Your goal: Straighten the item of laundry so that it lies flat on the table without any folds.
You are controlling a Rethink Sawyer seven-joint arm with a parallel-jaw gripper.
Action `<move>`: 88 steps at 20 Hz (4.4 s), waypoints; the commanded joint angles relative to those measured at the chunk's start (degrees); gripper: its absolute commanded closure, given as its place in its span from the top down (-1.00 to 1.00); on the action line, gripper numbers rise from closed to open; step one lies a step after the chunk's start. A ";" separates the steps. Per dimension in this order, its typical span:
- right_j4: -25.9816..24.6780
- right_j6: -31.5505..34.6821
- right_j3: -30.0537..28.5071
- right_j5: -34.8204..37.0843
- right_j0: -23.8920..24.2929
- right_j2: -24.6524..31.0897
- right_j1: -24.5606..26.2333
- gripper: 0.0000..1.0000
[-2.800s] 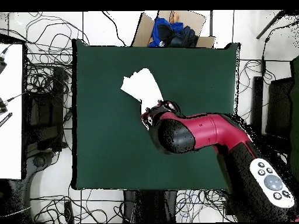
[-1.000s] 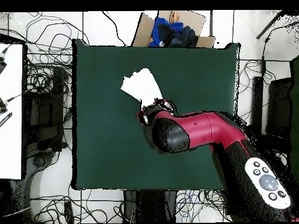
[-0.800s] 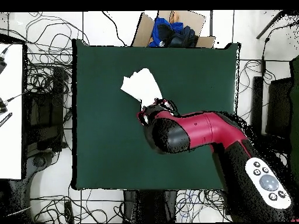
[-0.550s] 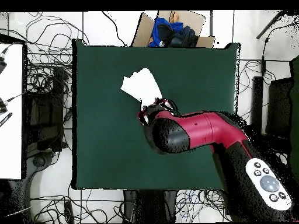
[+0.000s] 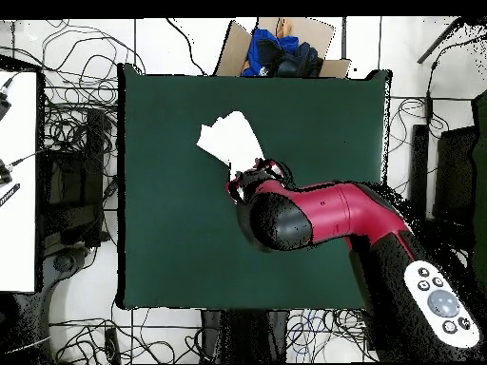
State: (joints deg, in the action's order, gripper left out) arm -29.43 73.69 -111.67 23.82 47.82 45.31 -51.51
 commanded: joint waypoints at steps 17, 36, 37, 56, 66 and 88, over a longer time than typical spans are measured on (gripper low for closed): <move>1.49 6.33 -1.26 3.21 -2.56 -2.02 -0.85 1.00; 6.15 3.07 -3.04 5.14 -0.79 -0.28 -3.96 1.00; 6.17 3.13 -3.13 5.05 -0.85 -0.32 -3.96 1.00; 7.52 3.78 -3.08 6.60 -1.77 -0.72 -5.96 1.00; 7.67 3.61 -3.59 5.88 -1.56 -0.53 -5.74 1.00; 15.84 17.13 -4.61 -5.30 -3.07 -4.12 -9.86 1.00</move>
State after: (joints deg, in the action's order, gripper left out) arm -18.29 73.69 -112.75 22.50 47.04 45.11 -59.62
